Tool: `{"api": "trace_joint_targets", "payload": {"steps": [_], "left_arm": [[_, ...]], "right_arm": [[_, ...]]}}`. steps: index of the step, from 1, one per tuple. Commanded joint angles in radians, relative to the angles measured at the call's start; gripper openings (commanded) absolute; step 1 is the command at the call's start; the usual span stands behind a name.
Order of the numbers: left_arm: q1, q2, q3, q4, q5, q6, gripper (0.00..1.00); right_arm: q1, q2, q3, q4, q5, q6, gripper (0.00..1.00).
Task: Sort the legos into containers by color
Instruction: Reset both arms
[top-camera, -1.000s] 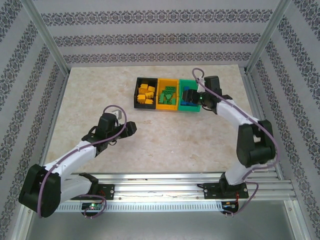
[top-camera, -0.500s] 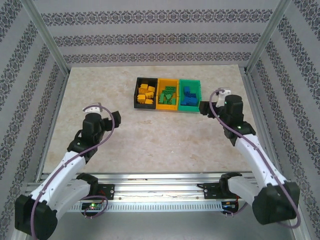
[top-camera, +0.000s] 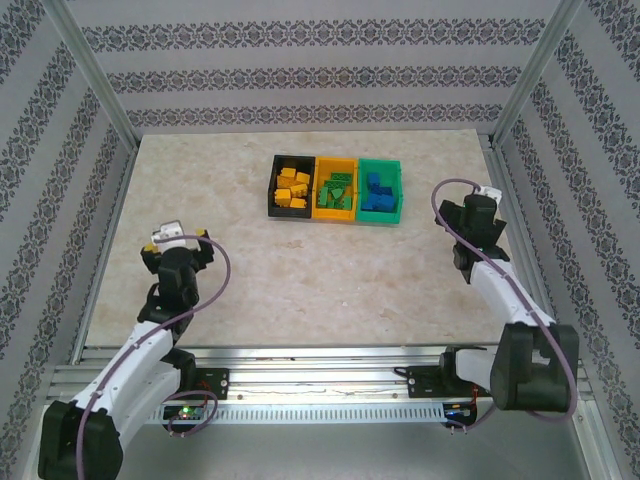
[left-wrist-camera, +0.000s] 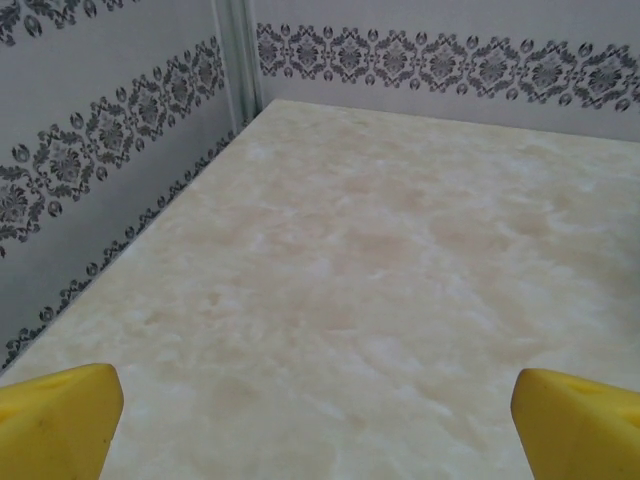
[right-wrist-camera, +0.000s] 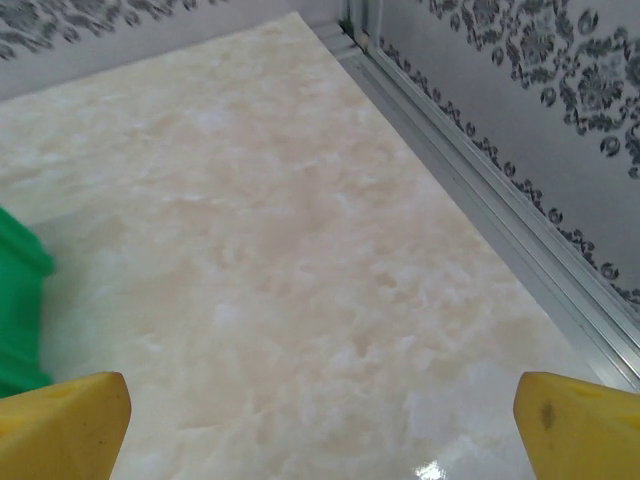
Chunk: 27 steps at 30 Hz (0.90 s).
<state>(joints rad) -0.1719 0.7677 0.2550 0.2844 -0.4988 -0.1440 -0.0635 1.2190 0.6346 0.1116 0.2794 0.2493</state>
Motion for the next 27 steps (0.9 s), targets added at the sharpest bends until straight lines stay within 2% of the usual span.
{"api": "trace_joint_targets", "payload": {"steps": [1,3,6,9,12,17,24,27], "left_arm": [[0.046,0.027,-0.09,0.338,-0.046,0.022,1.0],[0.073,0.058,-0.1,0.333,-0.023,-0.014,1.0],[0.101,0.122,-0.101,0.362,0.015,-0.025,1.0],[0.119,0.2,-0.109,0.454,0.027,-0.006,1.0],[0.137,0.285,-0.115,0.537,0.047,0.005,1.0],[0.153,0.473,-0.119,0.732,0.103,-0.002,1.0],[0.163,0.741,-0.059,0.964,0.179,0.048,0.99],[0.164,0.689,-0.026,0.81,0.221,0.036,0.99]], "right_arm": [[-0.002,0.027,-0.089,0.241,0.032,-0.049,0.98],[-0.005,0.031,-0.168,0.392,-0.015,-0.062,0.98],[-0.009,0.048,-0.229,0.503,-0.129,-0.092,0.98],[-0.009,0.106,-0.267,0.614,-0.124,-0.088,0.98],[-0.009,0.101,-0.268,0.611,-0.147,-0.089,0.98],[-0.009,0.194,-0.397,0.953,-0.242,-0.106,0.98],[0.025,0.331,-0.373,1.06,-0.281,-0.154,0.98],[0.033,0.3,-0.344,0.957,-0.289,-0.174,0.98]]}}
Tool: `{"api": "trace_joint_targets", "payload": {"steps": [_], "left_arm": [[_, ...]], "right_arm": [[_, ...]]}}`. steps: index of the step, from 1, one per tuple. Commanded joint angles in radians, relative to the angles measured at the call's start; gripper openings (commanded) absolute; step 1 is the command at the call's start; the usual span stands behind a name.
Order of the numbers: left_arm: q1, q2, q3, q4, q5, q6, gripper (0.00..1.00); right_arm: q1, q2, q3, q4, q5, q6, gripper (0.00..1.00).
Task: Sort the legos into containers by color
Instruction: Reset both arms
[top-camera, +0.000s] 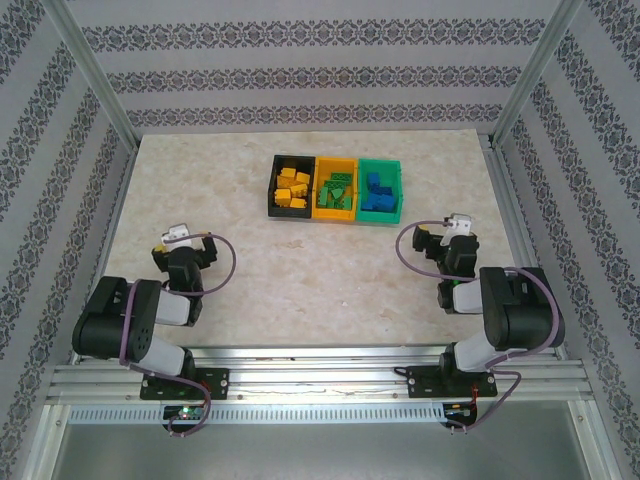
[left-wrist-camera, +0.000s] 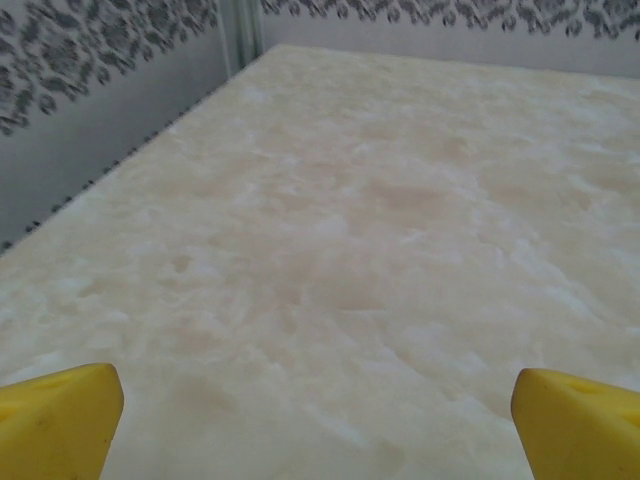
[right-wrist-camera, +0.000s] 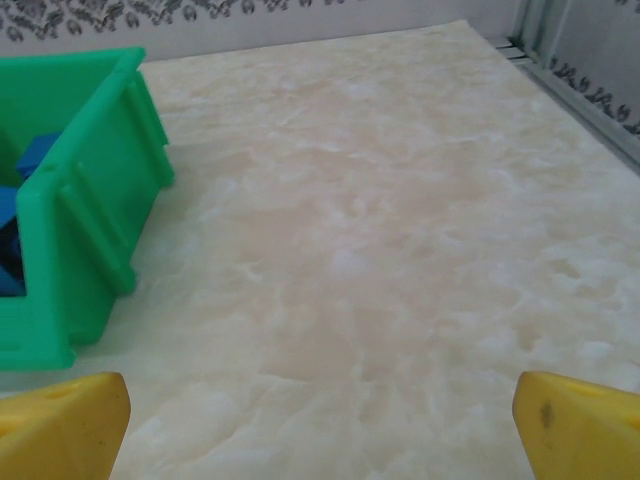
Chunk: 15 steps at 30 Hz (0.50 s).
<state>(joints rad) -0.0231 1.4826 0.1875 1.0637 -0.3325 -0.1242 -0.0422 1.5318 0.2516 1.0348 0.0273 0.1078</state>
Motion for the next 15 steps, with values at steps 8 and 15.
{"api": "trace_joint_targets", "payload": {"steps": [8,15], "left_arm": [[0.023,0.106,0.108,0.058,0.266,0.101,0.99],[0.02,0.119,0.164,-0.028,0.218,0.091,0.99]], "right_arm": [[0.027,0.002,0.084,-0.024,-0.013,-0.036,0.98],[0.032,0.002,0.086,-0.033,-0.004,-0.039,0.98]]}}
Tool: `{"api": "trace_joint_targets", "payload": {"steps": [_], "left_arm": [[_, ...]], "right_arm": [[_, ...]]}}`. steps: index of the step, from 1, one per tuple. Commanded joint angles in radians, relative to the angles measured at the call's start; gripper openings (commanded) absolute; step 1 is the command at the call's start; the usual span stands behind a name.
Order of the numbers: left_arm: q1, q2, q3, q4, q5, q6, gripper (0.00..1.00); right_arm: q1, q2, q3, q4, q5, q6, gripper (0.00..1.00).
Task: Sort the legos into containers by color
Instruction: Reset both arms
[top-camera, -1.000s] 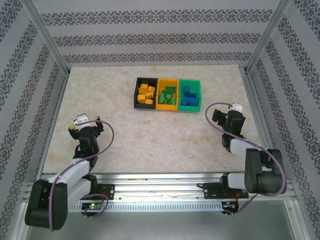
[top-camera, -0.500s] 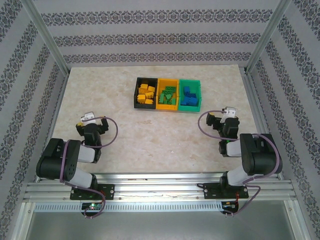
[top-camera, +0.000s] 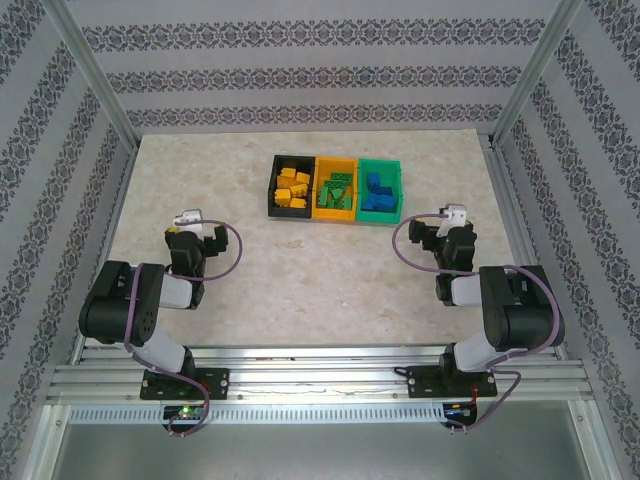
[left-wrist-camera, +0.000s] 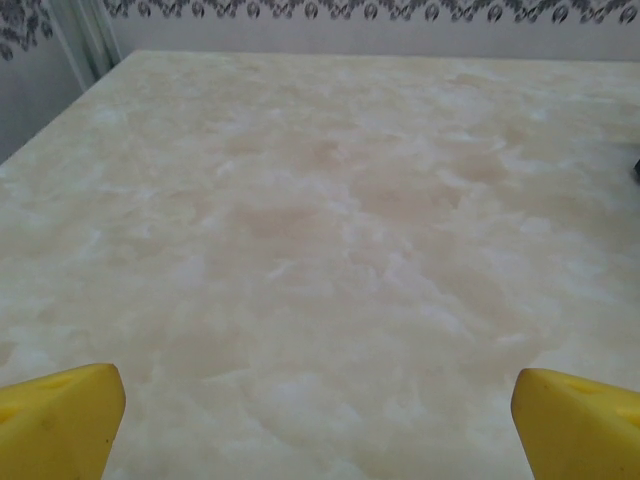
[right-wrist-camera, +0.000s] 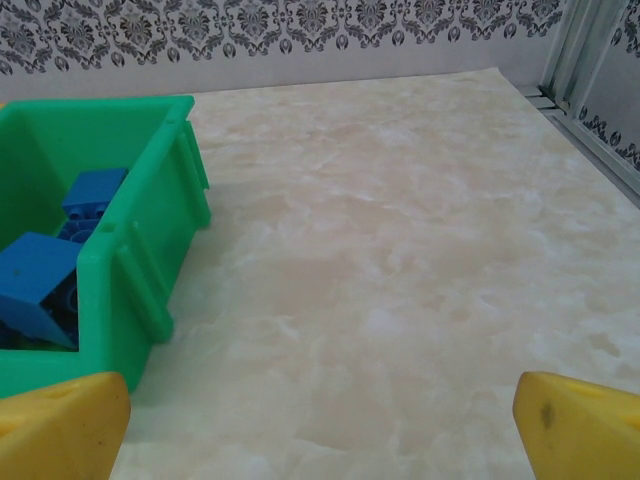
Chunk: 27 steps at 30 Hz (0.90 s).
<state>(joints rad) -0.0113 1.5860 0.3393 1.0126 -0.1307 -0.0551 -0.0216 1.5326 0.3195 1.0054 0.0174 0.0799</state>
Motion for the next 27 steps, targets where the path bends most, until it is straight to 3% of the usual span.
{"api": "trace_joint_targets", "payload": {"steps": [1,8,27], "left_arm": [[0.01,0.004,0.017,-0.011,0.012,0.016,0.99],[0.009,0.008,0.019,-0.005,0.009,0.017,0.99],[0.009,0.005,0.021,-0.014,0.01,0.017,0.99]], "right_arm": [[0.012,0.003,0.018,-0.004,0.007,-0.011,0.98],[0.022,0.003,0.053,-0.041,-0.042,-0.044,0.98],[0.043,0.001,0.048,-0.033,-0.013,-0.064,0.98]]}}
